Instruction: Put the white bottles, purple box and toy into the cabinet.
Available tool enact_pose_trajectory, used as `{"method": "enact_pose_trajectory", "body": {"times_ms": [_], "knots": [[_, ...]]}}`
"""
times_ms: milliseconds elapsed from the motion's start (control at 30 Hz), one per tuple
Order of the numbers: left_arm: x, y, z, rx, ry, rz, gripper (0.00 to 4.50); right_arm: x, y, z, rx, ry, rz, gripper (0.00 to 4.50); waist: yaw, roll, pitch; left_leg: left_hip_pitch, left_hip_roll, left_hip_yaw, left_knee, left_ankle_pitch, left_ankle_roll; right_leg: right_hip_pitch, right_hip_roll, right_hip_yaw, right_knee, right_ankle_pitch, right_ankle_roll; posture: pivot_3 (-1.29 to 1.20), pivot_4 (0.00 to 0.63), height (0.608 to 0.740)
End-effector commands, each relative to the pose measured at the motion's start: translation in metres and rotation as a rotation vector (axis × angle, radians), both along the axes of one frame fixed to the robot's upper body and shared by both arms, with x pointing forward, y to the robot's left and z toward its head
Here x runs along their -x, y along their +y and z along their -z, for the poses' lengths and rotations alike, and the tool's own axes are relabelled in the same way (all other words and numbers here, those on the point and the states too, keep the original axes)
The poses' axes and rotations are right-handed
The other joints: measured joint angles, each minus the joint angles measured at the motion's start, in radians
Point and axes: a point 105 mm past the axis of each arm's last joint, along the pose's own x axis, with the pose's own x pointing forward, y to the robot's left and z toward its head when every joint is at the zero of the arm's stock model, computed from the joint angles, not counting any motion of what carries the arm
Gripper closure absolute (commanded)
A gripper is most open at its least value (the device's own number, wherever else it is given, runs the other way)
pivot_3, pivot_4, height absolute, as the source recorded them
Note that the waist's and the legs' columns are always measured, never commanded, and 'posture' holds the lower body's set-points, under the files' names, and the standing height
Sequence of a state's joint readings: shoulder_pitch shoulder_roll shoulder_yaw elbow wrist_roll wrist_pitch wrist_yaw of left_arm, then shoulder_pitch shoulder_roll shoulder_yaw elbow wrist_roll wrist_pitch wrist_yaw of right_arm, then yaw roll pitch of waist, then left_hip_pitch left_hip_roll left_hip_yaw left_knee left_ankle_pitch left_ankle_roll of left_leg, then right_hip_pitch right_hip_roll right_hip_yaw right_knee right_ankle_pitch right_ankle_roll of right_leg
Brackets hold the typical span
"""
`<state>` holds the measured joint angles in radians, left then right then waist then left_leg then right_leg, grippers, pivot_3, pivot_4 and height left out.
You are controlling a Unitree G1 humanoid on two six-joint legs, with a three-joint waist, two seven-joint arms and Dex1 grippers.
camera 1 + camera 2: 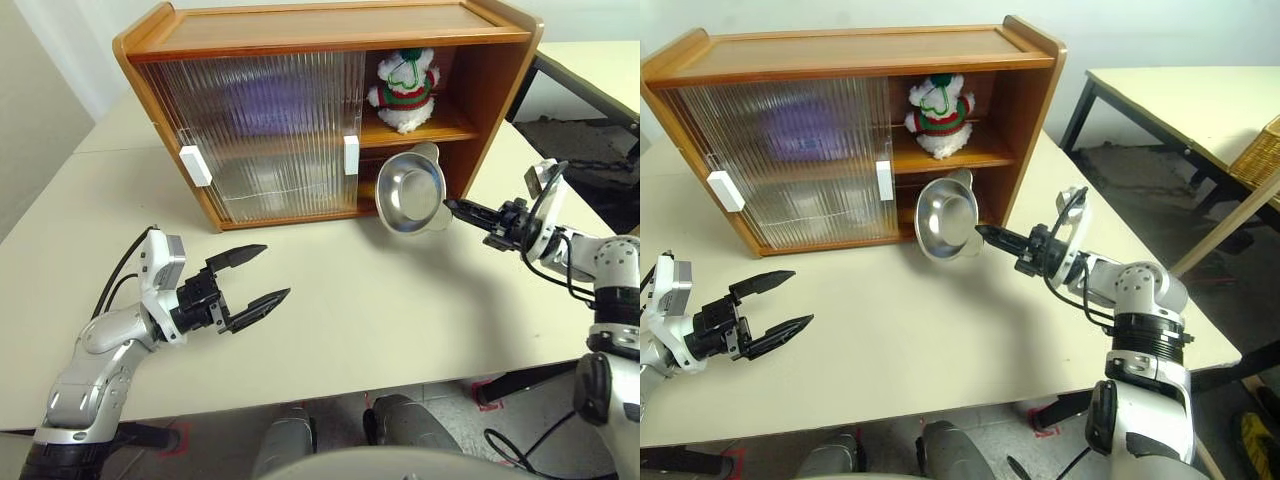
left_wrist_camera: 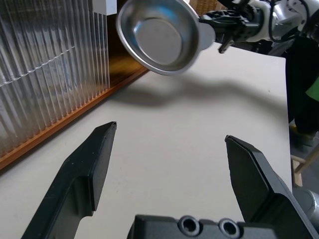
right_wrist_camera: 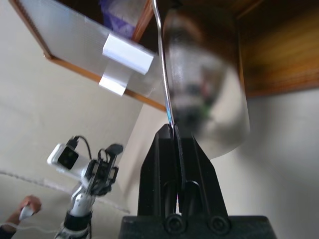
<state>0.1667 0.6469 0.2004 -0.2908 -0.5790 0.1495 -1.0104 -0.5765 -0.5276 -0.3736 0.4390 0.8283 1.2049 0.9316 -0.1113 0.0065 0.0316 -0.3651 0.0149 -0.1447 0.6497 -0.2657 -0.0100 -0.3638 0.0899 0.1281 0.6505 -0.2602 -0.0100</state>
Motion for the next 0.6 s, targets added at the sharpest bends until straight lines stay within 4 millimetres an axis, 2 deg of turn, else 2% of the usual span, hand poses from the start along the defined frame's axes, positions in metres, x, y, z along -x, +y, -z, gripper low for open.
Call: {"method": "enact_pose_trajectory", "body": {"times_ms": [33,233,600], "knots": [[0.000,0.002,-0.002,-0.011,-0.012,-0.001,0.00,-0.008,0.009,0.007,0.029,-0.001,0.013,4.48,-0.001,0.000,0.000,0.000,0.000,0.000,0.000,0.000,0.000,0.000,0.000,0.000,0.000,0.000,0.000,-0.16,0.037,0.740],[-0.002,0.002,-0.005,-0.010,-0.026,0.000,0.00,-0.016,0.025,0.018,0.044,0.006,0.008,4.48,-0.005,0.001,0.000,0.000,0.000,-0.002,0.001,0.000,0.001,0.000,0.000,0.000,0.000,0.002,-0.004,-0.15,0.035,0.740],[0.000,0.002,-0.004,-0.013,-0.026,0.000,0.00,-0.039,0.024,0.025,0.083,-0.012,0.112,4.48,0.000,0.001,-0.001,-0.001,0.001,-0.002,0.001,0.000,0.002,-0.001,0.000,0.000,0.000,0.003,-0.006,-0.15,0.030,0.740]]}}
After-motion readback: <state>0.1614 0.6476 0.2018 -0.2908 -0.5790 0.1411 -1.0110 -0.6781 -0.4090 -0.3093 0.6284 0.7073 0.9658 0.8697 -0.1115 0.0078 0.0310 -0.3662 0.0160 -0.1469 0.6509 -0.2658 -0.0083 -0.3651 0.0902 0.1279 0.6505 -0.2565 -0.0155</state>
